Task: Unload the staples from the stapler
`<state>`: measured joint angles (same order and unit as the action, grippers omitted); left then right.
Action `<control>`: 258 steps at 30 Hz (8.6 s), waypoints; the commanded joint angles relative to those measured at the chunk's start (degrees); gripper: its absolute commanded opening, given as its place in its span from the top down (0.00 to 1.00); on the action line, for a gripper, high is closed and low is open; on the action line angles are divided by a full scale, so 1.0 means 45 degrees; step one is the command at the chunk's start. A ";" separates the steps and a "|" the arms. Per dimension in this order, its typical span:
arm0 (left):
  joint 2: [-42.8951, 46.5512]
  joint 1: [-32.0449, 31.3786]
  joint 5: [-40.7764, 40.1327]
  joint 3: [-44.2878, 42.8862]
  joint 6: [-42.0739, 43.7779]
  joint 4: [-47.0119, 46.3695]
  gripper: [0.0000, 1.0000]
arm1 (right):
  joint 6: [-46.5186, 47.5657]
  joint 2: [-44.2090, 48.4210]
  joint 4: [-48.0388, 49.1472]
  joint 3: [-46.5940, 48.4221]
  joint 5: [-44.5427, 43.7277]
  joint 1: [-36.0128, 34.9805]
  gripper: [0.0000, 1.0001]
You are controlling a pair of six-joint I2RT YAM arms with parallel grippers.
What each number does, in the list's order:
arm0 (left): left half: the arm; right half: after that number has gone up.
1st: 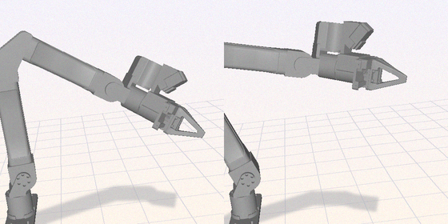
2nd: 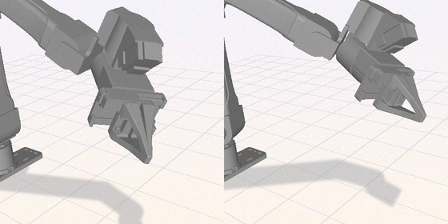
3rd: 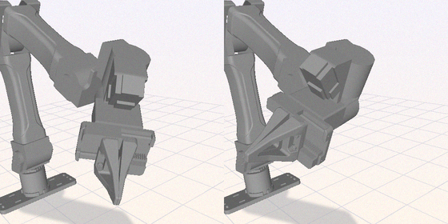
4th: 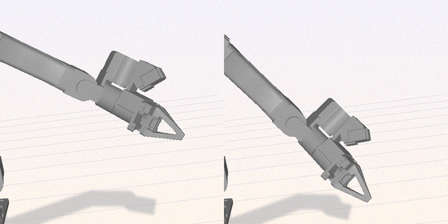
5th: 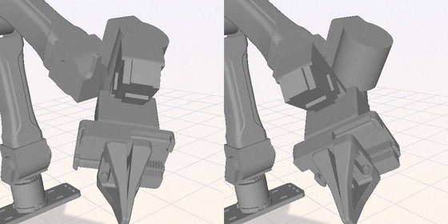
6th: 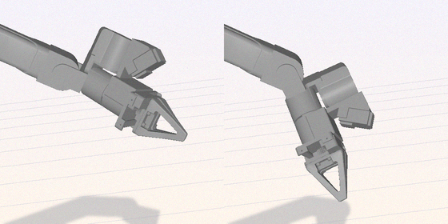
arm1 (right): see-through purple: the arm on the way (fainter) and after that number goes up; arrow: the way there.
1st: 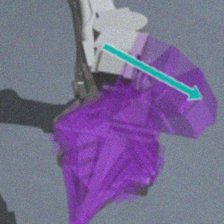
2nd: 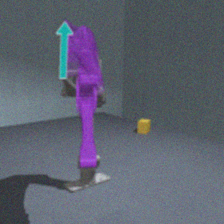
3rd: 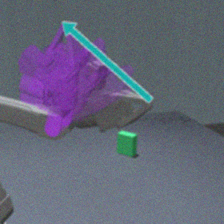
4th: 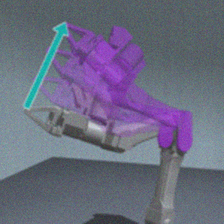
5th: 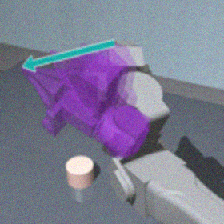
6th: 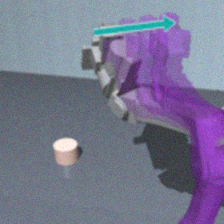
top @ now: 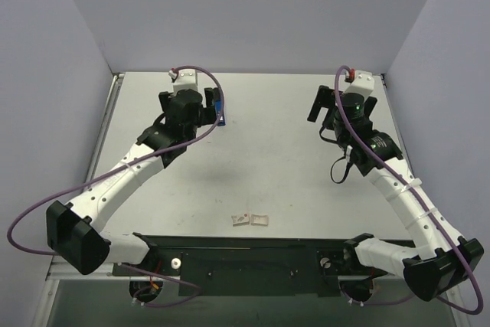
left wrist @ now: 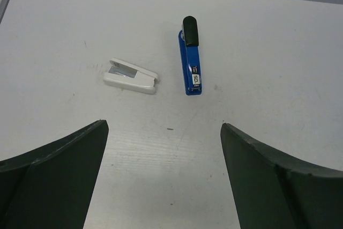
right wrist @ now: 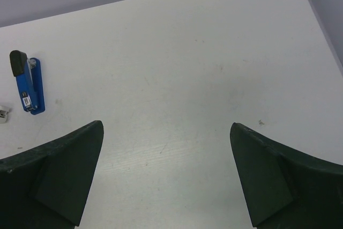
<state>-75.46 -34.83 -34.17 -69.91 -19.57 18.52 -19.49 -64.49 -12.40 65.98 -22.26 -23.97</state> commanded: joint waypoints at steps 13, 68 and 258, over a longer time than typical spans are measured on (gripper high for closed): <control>-0.4750 0.1410 0.0834 -0.4207 -0.0103 0.1235 0.05 | -0.0768 -0.0981 -0.0973 0.0378 0.0904 -0.1724 0.03; -1.5477 0.2896 0.2555 -1.4699 -0.0338 0.2407 0.19 | -0.0826 -0.1294 -0.0896 -0.0306 0.2896 -0.2897 0.04; 0.3331 -0.0796 2.2419 0.2645 -0.1432 -0.6147 1.00 | 0.3413 0.0580 -0.3084 0.1746 1.4557 -0.5690 1.00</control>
<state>-61.69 -38.20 65.39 -57.19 -23.66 -1.96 -4.60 -64.38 -28.88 76.34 43.40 -48.84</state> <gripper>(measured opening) 0.423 0.090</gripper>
